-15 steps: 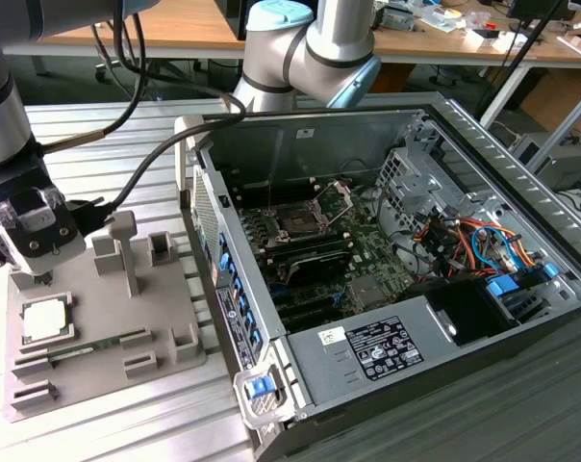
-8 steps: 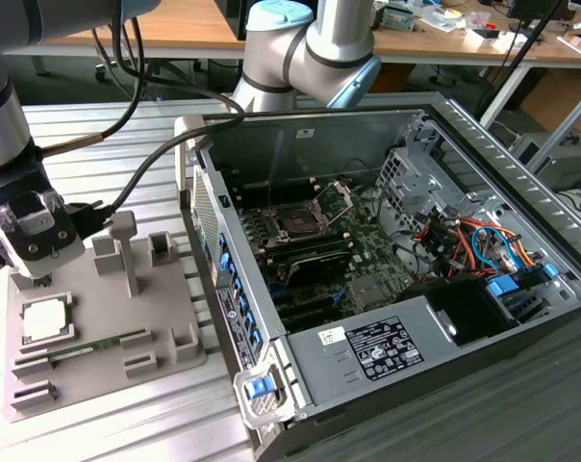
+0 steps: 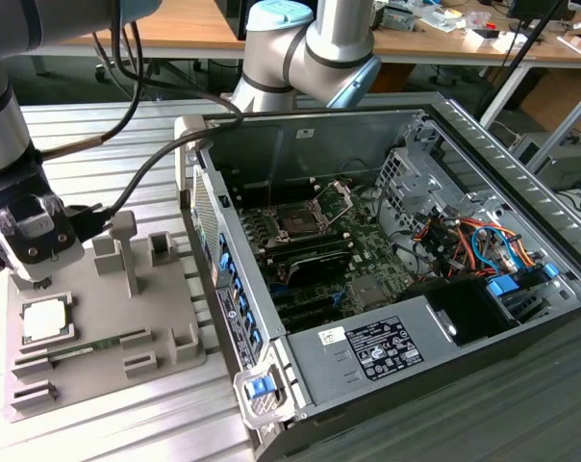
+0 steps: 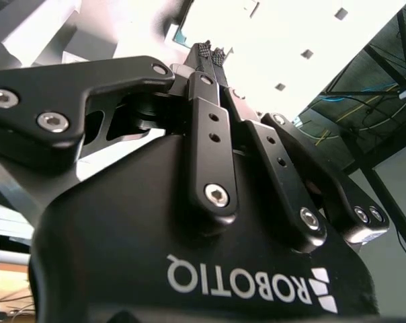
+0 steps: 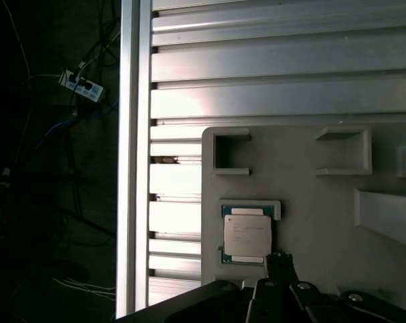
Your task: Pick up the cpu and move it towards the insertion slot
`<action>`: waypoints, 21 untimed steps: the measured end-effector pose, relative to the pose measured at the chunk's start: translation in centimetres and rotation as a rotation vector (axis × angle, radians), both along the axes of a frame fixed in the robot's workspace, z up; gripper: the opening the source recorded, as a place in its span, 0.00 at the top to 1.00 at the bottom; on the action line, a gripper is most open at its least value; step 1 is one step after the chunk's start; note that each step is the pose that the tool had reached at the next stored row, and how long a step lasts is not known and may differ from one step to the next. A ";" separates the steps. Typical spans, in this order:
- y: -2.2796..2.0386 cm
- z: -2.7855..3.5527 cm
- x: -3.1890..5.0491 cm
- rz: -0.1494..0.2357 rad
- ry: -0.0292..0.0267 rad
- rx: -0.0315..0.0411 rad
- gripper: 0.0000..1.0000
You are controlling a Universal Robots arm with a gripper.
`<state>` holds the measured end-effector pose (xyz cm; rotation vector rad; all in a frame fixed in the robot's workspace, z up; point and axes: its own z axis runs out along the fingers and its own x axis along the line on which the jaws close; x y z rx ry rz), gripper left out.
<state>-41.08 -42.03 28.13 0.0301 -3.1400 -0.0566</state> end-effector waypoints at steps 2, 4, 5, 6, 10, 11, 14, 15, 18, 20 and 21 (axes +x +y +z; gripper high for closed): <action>-0.01 -0.06 -0.02 0.000 0.0000 -0.0002 0.89; -0.03 -0.11 -0.04 0.000 0.0001 -0.0004 0.89; -0.04 -0.20 -0.07 0.000 0.0000 -0.0007 0.89; -0.06 -0.26 -0.09 0.000 0.0000 -0.0008 0.89; -0.10 -0.45 -0.15 0.000 0.0001 -0.0012 0.89; -0.11 -0.49 -0.17 0.000 0.0000 -0.0013 0.89; -0.13 -0.58 -0.20 0.000 -0.0002 -0.0014 0.89; -0.15 -0.62 -0.23 0.000 -0.0001 -0.0016 0.89; -0.20 -0.74 -0.30 0.000 -0.0001 -0.0017 0.89; -0.22 -0.79 -0.32 0.000 0.0000 -0.0019 0.89; -0.24 -0.84 -0.34 0.000 -0.0001 -0.0018 0.89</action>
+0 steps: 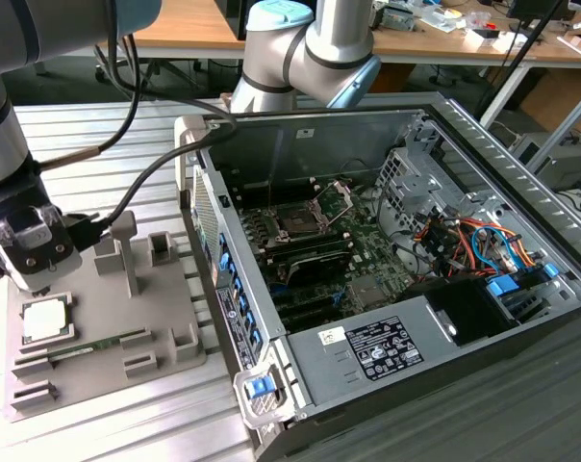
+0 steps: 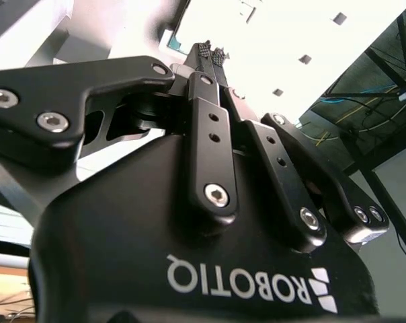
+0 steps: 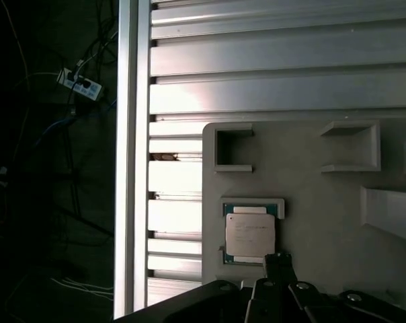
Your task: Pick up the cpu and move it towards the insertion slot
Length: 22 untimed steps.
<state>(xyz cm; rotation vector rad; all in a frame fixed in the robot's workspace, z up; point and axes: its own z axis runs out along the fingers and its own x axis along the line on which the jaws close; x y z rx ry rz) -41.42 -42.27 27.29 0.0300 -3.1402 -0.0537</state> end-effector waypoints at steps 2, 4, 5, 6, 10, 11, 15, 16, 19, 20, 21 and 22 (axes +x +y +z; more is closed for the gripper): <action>-0.02 -0.06 -0.03 0.000 0.0001 -0.0002 0.89; -0.05 -0.14 -0.06 0.000 0.0001 -0.0002 0.89; -0.07 -0.19 -0.10 0.000 0.0002 -0.0004 0.89; -0.08 -0.23 -0.12 0.000 0.0002 -0.0004 0.89; -0.12 -0.40 -0.28 0.000 0.0001 -0.0004 0.89; -0.13 -0.43 -0.30 0.000 0.0001 -0.0004 0.89; -0.19 -0.59 -0.40 0.000 0.0001 -0.0005 0.89; -0.20 -0.64 -0.42 0.000 0.0001 -0.0004 0.89; -0.32 -0.90 -0.52 0.000 0.0000 -0.0006 0.89; -0.33 -0.95 -0.54 0.000 0.0001 -0.0006 0.89; -0.35 -1.02 -0.57 0.000 0.0001 -0.0007 0.89; -0.38 -1.08 -0.59 0.000 0.0001 -0.0007 0.89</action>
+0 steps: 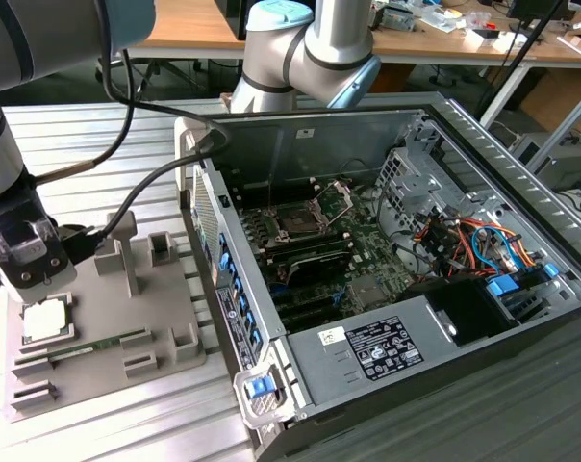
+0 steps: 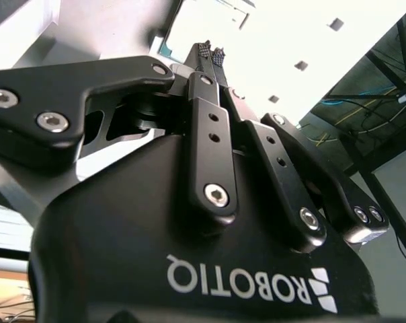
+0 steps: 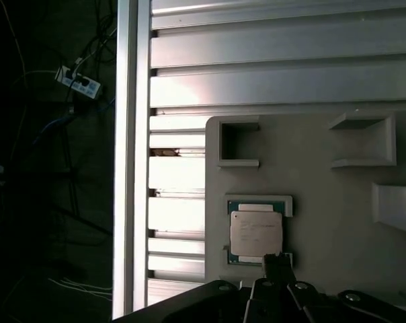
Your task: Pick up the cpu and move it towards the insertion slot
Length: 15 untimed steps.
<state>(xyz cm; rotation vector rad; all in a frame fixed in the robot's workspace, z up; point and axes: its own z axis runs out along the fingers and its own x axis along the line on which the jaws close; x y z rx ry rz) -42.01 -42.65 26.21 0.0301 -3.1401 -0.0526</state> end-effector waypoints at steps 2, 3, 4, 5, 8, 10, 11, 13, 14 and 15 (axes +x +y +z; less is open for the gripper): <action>-0.05 -0.10 -0.02 0.000 0.0000 -0.0001 0.89; -0.07 -0.15 -0.03 0.000 -0.0001 -0.0001 0.89; -0.10 -0.20 -0.03 0.000 0.0000 -0.0003 0.89; -0.12 -0.25 -0.04 0.000 0.0001 -0.0006 0.89; -0.15 -0.40 -0.04 0.007 0.0000 -0.0020 0.89; -0.17 -0.49 -0.06 0.014 0.0000 -0.0032 0.89; -0.18 -0.53 -0.06 0.018 0.0000 -0.0040 0.89; -0.21 -0.65 -0.10 0.022 0.0001 -0.0045 0.89; -0.22 -0.69 -0.11 0.022 0.0000 -0.0045 0.89; -0.23 -0.75 -0.12 0.023 -0.0001 -0.0045 0.89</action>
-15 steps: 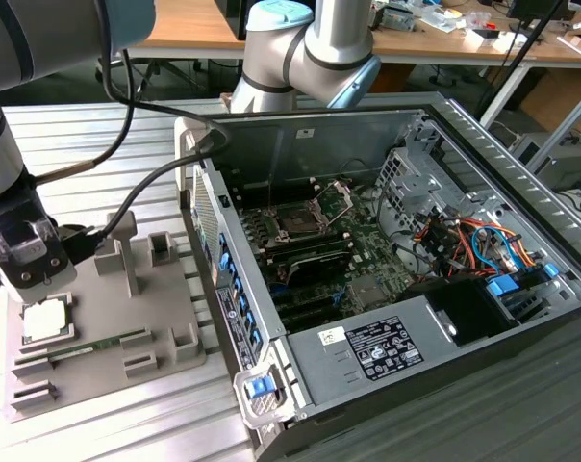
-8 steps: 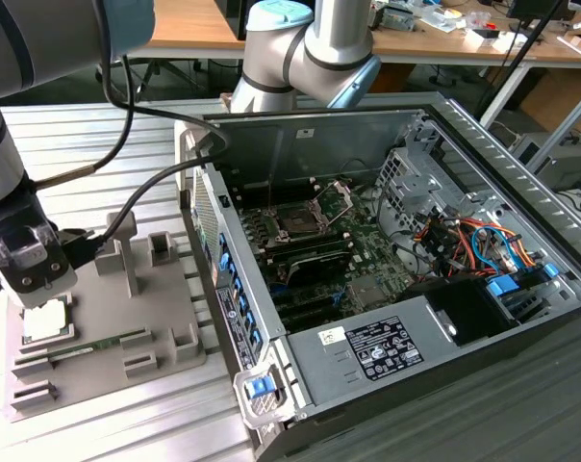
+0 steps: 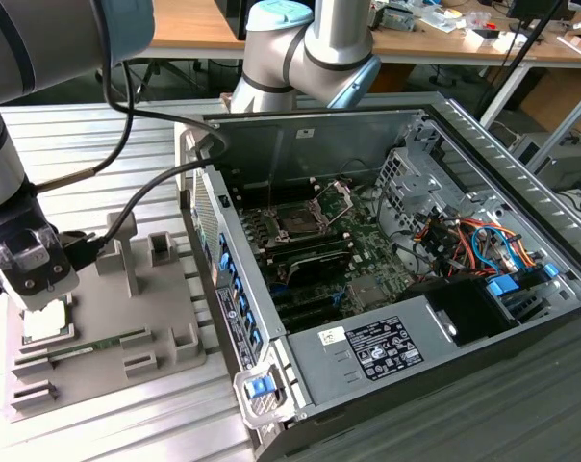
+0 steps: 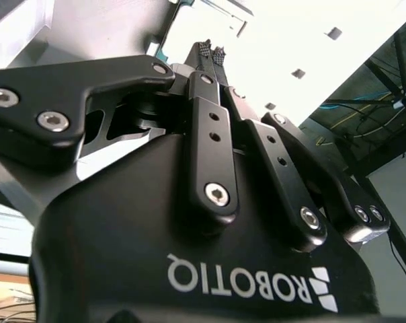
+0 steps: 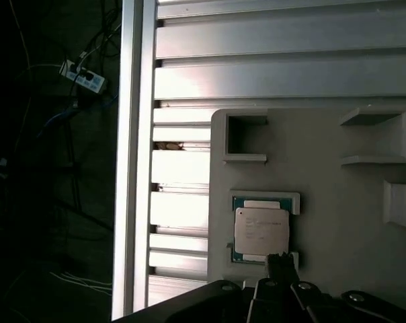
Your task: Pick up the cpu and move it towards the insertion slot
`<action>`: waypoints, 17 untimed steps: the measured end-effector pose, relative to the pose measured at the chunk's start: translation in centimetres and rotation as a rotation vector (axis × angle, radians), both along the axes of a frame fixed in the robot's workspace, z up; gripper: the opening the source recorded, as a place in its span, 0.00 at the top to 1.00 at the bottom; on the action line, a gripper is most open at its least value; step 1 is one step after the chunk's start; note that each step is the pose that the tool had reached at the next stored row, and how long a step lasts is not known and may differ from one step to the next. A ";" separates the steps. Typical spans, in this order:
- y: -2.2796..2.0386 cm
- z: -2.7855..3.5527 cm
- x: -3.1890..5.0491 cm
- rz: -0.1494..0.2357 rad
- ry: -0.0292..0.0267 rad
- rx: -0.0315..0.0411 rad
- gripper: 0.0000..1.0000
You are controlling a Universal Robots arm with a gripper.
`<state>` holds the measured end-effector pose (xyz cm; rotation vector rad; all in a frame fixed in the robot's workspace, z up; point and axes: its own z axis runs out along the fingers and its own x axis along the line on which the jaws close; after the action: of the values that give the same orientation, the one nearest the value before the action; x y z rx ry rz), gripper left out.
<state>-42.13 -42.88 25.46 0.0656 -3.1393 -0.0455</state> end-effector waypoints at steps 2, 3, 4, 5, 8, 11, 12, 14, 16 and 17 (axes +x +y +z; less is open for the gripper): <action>-0.01 -0.13 -0.02 0.001 -0.0001 0.0001 0.89; -0.02 -0.18 -0.04 0.001 0.0000 0.0000 0.89; -0.02 -0.25 -0.05 0.001 0.0000 0.0000 0.89; -0.03 -0.29 -0.06 0.001 0.0001 -0.0001 0.89; -0.03 -0.45 -0.09 0.002 0.0000 0.0000 0.89; -0.03 -0.79 -0.14 0.003 0.0000 0.0000 0.89; -0.03 -0.85 -0.15 0.003 0.0001 0.0000 0.89; -0.03 -0.98 -0.16 0.003 0.0001 -0.0001 0.89; -0.03 -1.11 -0.17 0.003 0.0001 0.0000 0.89; -0.03 -1.18 -0.17 0.003 0.0001 0.0000 0.89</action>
<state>-42.30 -42.91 24.28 0.0711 -3.1390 -0.0455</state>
